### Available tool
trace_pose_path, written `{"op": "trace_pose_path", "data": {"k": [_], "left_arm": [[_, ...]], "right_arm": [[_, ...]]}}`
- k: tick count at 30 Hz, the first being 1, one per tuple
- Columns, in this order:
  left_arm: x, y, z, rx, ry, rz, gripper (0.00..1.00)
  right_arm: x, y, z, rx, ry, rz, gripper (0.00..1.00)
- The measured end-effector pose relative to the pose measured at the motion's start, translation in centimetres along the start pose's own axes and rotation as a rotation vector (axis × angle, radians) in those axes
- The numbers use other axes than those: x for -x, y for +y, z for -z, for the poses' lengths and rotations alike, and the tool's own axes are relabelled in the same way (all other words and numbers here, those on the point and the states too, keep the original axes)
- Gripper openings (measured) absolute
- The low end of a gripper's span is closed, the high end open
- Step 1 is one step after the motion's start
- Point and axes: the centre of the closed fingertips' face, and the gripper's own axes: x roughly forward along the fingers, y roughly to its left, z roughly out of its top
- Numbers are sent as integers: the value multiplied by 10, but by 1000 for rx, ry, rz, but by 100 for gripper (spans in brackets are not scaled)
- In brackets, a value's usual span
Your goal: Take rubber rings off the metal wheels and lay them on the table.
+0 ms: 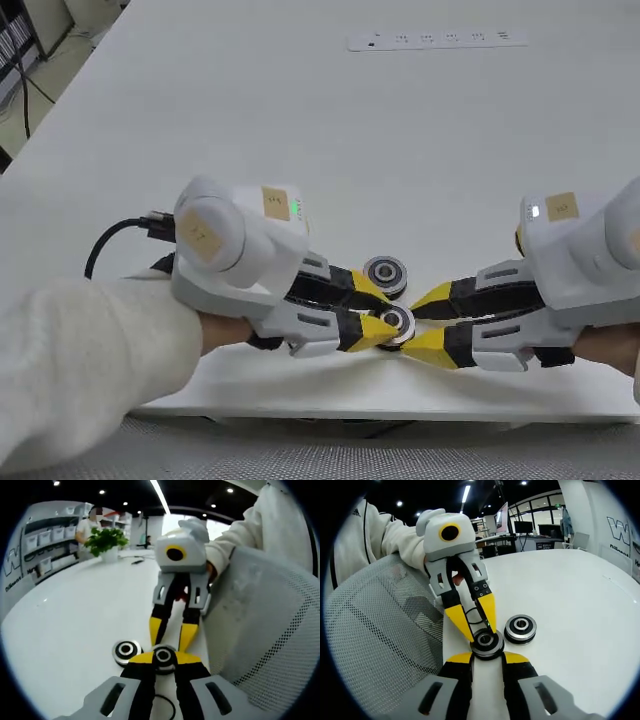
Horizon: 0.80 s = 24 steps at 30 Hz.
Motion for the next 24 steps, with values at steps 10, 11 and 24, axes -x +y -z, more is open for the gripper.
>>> {"op": "trace_pose_path", "data": {"k": [10, 11, 24], "left_arm": [[5, -1, 3, -63, 10, -15, 14], [6, 0, 2, -62, 10, -16, 14], [2, 2, 3, -76, -3, -19, 14]], "right_arm": [[2, -1, 0, 24, 7, 8, 15], [2, -1, 0, 33, 9, 10, 14], [4, -3, 3, 166, 29, 26, 2]]}}
